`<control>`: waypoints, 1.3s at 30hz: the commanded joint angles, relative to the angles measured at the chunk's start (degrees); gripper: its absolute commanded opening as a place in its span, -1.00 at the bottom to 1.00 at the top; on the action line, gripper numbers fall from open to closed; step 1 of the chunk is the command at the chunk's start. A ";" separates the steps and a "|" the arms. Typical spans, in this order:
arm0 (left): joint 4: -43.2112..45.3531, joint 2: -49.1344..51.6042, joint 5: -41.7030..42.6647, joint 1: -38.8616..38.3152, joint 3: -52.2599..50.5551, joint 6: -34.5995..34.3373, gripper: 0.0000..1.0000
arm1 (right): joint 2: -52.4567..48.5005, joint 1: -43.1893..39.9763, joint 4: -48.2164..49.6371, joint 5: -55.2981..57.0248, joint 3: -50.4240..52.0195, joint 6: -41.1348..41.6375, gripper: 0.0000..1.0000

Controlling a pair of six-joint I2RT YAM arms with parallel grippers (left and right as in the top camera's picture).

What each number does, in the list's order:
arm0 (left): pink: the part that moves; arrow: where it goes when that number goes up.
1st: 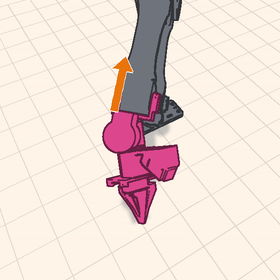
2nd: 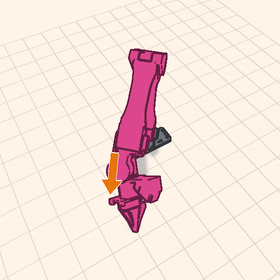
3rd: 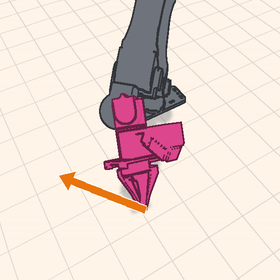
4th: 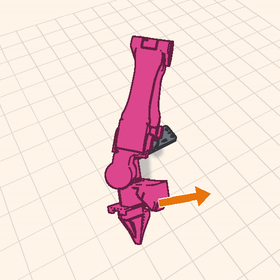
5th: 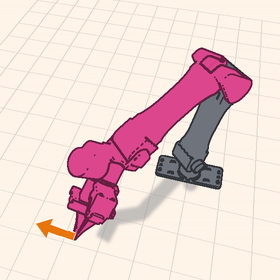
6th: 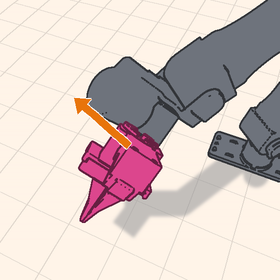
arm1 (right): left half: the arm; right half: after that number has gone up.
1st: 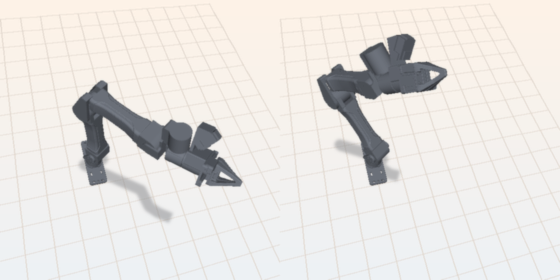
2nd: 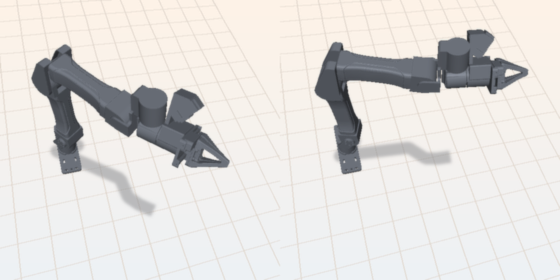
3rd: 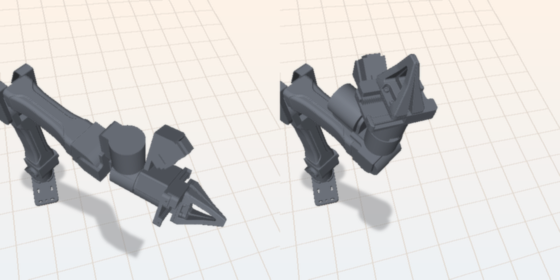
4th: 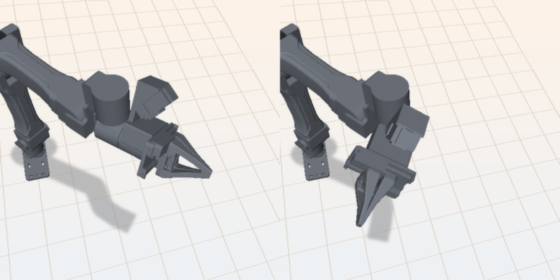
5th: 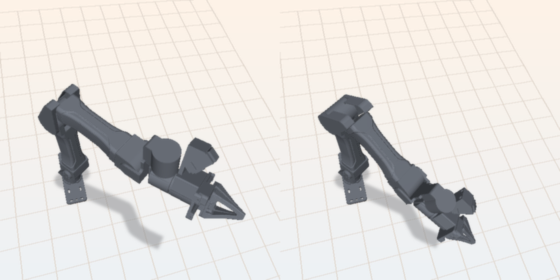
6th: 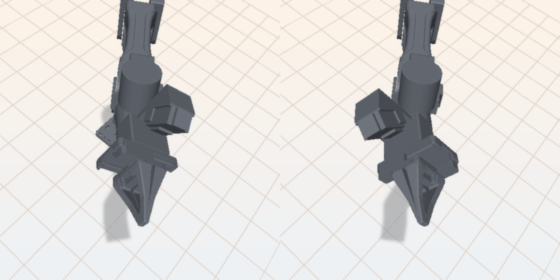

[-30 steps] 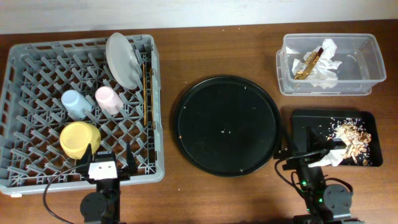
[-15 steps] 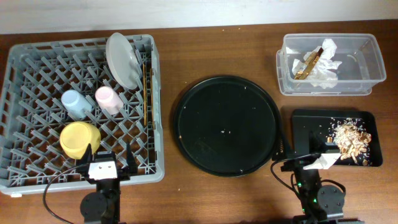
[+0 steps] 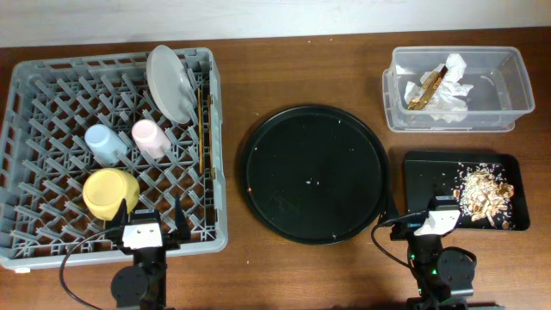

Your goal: Sort waste into correct bins and load items into the dishwasher rack

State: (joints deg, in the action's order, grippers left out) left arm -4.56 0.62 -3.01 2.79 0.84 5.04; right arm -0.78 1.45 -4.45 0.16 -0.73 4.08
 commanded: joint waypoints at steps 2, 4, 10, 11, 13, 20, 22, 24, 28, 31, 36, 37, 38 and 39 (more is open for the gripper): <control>-0.04 -0.33 0.66 0.33 -0.33 -0.28 0.99 | 0.59 -0.35 -0.35 0.57 0.42 -1.40 0.97; -0.02 -0.33 0.66 0.33 -0.33 -0.28 0.99 | 0.59 -0.35 -0.35 0.55 0.42 -3.04 0.97; -0.02 -0.33 0.66 0.33 -0.33 -0.28 0.99 | 0.59 -0.35 -0.33 0.46 0.42 -4.92 0.98; -0.02 -0.33 0.66 0.33 -0.33 -0.28 0.99 | 0.59 -0.35 -0.33 0.28 0.42 -4.92 0.97; -0.02 -0.33 0.66 0.33 -0.33 -0.28 0.99 | 0.59 -0.35 -0.28 0.33 0.42 -4.92 0.97; -0.02 -0.33 0.66 0.33 -0.33 -0.28 0.99 | 0.59 -0.35 -0.26 0.35 0.42 -4.92 0.97; -0.02 -0.33 0.66 0.33 -0.33 -0.28 0.99 | 0.59 -0.35 -0.26 0.35 0.42 -4.92 0.97; -0.02 -0.33 0.66 0.33 -0.33 -0.28 0.99 | 0.59 -0.35 -0.26 0.35 0.42 -4.94 0.97; -0.02 -0.33 0.66 0.33 -0.33 -0.28 0.99 | 0.59 -0.35 -0.26 0.35 0.42 -4.92 0.97; -0.02 -0.33 0.66 0.33 -0.33 -0.28 0.99 | 0.59 -0.35 -0.26 0.35 0.42 -4.92 0.97; -0.04 -0.33 0.66 0.33 -0.33 -0.28 0.99 | 0.59 -0.35 -0.26 0.35 0.42 -4.92 0.97; -0.02 -0.33 0.66 0.33 -0.33 -0.28 0.99 | 0.59 -0.35 -0.26 0.35 0.42 -4.94 0.97; -0.02 -0.33 0.66 0.33 -0.33 -0.28 0.99 | 0.59 -0.35 -0.26 0.35 0.42 -4.94 0.97; -0.02 -0.33 0.66 0.33 -0.33 -0.28 0.99 | 0.59 -0.35 -0.26 0.35 0.42 -4.94 0.97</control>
State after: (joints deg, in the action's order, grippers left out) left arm -4.54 0.62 -3.01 2.79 0.84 5.04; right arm -0.78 1.45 -4.45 0.16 -0.73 -0.49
